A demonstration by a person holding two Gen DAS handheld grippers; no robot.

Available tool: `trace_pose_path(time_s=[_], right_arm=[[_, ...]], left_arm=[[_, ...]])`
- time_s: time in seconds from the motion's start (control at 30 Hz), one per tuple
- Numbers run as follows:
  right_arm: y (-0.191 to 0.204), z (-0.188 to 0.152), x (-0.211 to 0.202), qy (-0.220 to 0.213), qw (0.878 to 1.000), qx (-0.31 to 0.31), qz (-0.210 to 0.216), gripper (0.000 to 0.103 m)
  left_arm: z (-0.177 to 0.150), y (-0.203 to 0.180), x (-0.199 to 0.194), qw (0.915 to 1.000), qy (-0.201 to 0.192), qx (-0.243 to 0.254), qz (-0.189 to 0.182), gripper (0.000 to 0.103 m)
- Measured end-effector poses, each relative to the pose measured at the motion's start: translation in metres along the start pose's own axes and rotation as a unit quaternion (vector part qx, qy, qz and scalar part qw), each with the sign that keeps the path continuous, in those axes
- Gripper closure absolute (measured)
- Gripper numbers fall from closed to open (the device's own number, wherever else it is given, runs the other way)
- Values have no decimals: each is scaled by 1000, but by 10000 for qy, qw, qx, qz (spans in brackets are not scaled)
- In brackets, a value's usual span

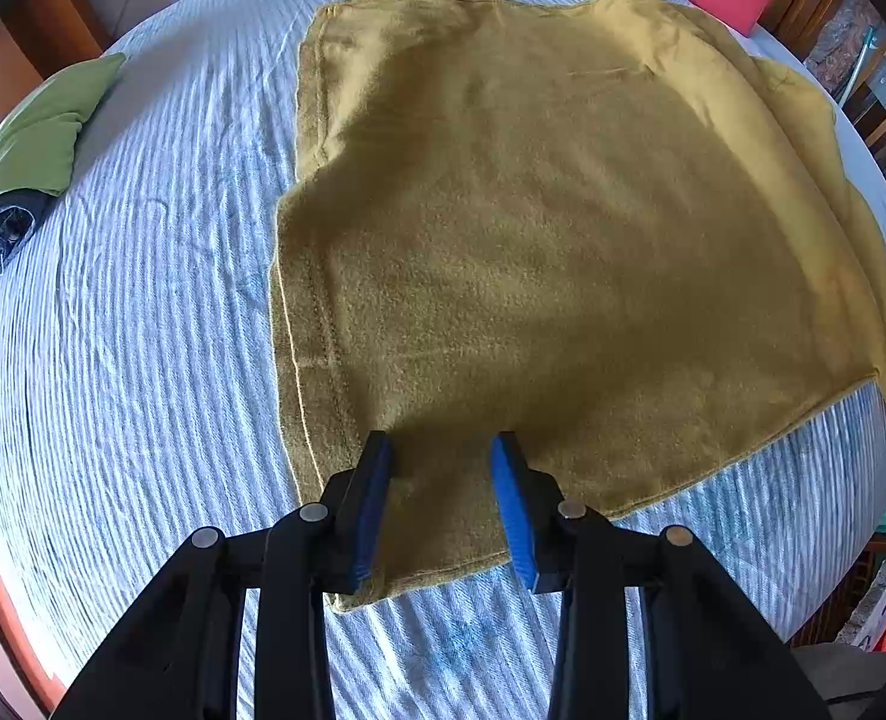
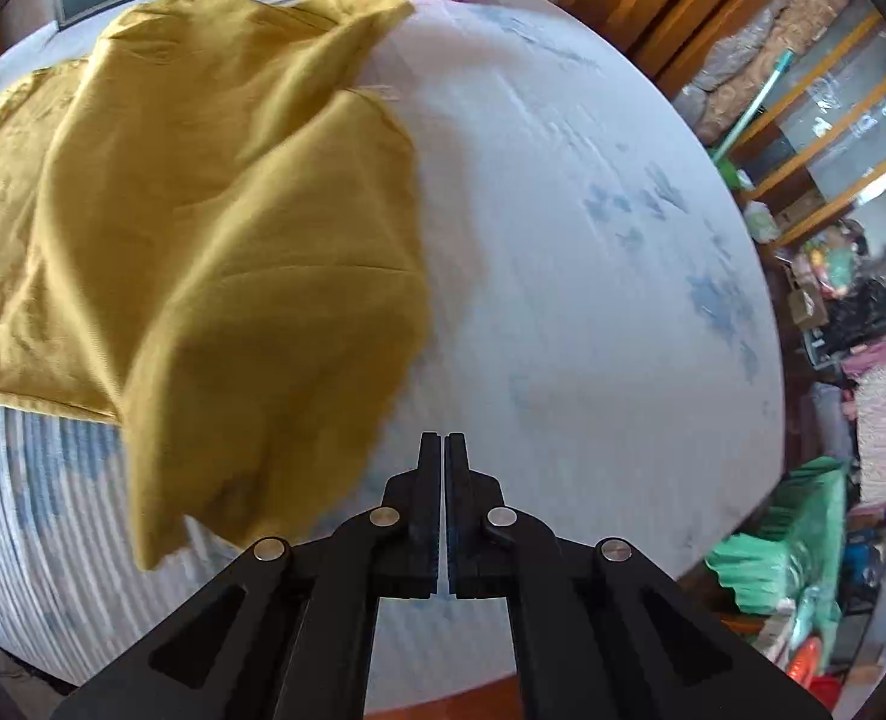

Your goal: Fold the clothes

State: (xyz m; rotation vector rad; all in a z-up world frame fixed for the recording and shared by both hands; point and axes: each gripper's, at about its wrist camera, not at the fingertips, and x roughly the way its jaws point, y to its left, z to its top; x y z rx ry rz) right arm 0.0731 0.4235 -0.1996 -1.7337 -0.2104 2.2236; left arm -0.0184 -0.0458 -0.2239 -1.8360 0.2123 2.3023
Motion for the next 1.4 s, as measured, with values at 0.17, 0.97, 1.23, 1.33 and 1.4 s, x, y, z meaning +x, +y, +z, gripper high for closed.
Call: trace_pose_path(time_s=[0.17,0.97,1.23,1.33,1.4], right_arm=[[-39,6,-9,11,9977,476,485,100],[92,324,43,-728,9711,-2039,999,55],[80,325,20,-1402,9704,-1607,1135,97],[33,288,-23,-2224,9555,-703,1807,97],[3,256,-45,-2607,9411,-149,2146,97]], left_arm=[[0,8,-6,9998,16,-101,-186,67],[231,44,38,9955,-86,-912,245,67],[252,25,65,9982,-12,-529,294,101],[235,20,55,9979,-187,-457,418,101],[217,21,47,9973,-313,-472,470,101]])
